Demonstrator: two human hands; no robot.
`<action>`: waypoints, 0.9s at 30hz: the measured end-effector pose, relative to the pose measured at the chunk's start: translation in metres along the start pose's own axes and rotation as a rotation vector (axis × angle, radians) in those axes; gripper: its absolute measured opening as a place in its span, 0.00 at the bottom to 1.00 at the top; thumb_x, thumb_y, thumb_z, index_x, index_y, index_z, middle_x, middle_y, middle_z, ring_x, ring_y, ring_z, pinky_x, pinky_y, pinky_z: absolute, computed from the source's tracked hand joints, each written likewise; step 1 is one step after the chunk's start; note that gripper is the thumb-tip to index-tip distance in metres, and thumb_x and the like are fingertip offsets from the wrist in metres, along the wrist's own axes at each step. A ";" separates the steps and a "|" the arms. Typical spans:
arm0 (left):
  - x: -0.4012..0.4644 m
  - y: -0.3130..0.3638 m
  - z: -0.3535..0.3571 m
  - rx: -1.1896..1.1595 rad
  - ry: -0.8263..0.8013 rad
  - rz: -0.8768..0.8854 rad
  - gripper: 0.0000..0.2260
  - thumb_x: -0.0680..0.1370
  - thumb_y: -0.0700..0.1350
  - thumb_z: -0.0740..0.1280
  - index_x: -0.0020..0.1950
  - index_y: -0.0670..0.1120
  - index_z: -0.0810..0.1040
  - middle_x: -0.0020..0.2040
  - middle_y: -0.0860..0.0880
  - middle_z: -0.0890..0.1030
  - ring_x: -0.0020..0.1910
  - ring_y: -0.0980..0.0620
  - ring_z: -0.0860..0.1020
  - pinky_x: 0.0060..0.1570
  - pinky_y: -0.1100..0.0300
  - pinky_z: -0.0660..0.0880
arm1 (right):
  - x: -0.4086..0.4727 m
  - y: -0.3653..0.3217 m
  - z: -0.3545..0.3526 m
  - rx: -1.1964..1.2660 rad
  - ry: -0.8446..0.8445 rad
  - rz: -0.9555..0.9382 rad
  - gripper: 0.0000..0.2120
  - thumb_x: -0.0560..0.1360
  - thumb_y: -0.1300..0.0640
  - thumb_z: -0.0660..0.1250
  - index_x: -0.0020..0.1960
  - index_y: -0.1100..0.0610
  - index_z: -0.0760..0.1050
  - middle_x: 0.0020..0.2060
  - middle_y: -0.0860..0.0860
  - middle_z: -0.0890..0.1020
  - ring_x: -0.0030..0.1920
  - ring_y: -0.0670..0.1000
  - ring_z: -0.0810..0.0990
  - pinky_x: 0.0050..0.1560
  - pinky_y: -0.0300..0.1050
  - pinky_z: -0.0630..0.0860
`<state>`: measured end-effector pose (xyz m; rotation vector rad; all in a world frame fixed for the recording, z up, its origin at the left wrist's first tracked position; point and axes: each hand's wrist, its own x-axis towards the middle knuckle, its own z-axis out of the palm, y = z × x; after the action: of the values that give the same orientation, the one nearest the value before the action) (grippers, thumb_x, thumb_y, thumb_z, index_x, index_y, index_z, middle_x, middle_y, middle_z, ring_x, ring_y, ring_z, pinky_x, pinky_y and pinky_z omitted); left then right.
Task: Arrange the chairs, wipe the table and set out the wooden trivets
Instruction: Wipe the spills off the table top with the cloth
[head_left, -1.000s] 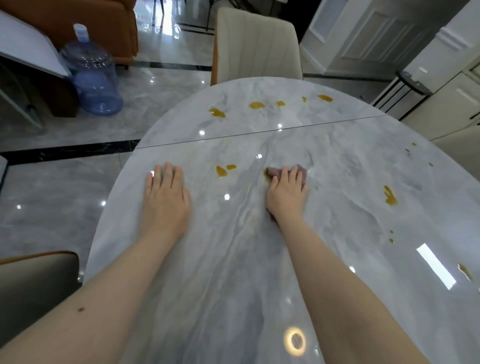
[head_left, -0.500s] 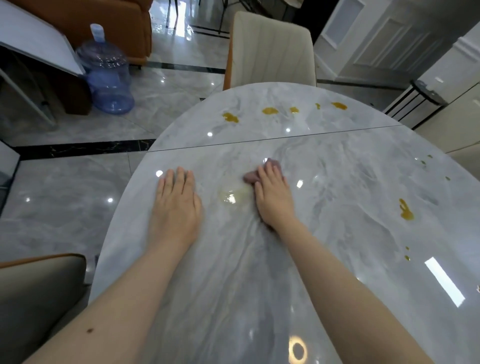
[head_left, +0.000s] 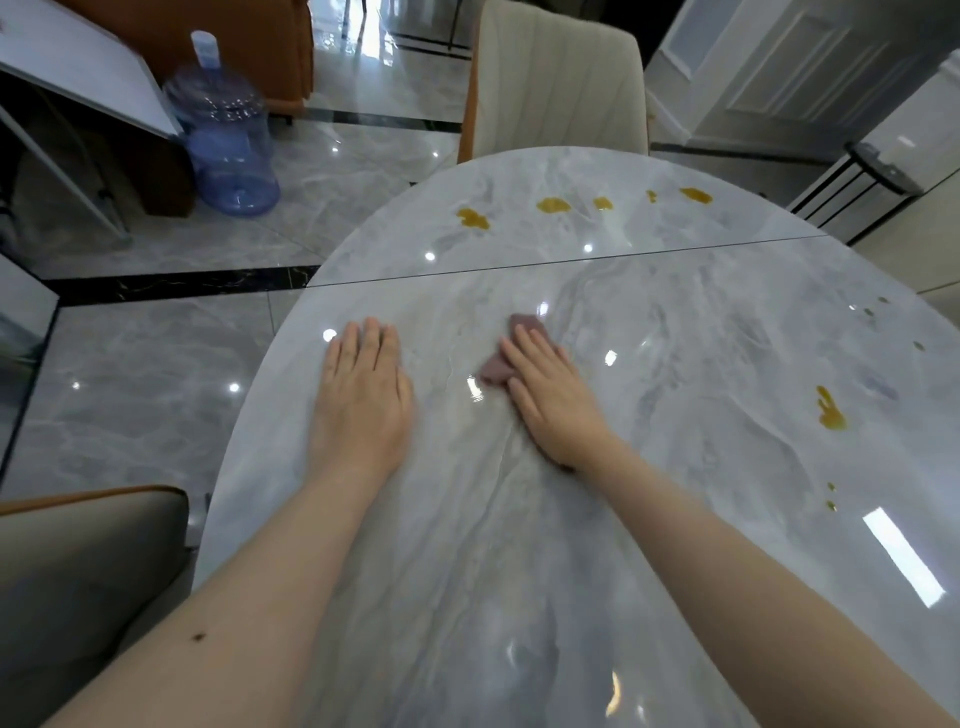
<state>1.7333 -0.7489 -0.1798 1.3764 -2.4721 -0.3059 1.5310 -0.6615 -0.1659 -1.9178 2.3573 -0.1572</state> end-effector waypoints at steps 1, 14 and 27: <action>0.000 0.000 0.000 0.000 -0.005 -0.006 0.27 0.78 0.47 0.42 0.75 0.39 0.60 0.75 0.41 0.61 0.75 0.42 0.57 0.75 0.51 0.48 | 0.014 0.005 -0.001 -0.015 -0.005 0.074 0.29 0.79 0.44 0.42 0.77 0.52 0.54 0.77 0.50 0.52 0.77 0.49 0.49 0.76 0.48 0.45; 0.000 0.000 0.001 -0.066 0.012 -0.016 0.21 0.82 0.42 0.50 0.74 0.38 0.61 0.75 0.40 0.61 0.75 0.41 0.57 0.75 0.51 0.47 | -0.066 -0.025 0.005 -0.012 -0.049 -0.282 0.26 0.80 0.48 0.48 0.76 0.54 0.58 0.76 0.52 0.59 0.76 0.50 0.54 0.75 0.46 0.46; 0.003 -0.011 -0.009 -0.395 -0.042 -0.041 0.28 0.76 0.47 0.46 0.73 0.39 0.65 0.74 0.43 0.64 0.75 0.47 0.59 0.74 0.57 0.47 | -0.058 -0.091 0.017 0.009 -0.001 -0.203 0.26 0.79 0.48 0.49 0.74 0.57 0.62 0.74 0.55 0.63 0.75 0.54 0.59 0.75 0.51 0.49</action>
<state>1.7435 -0.7571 -0.1743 1.2601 -2.2552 -0.7906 1.6330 -0.6229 -0.1696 -2.1494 2.1533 -0.1817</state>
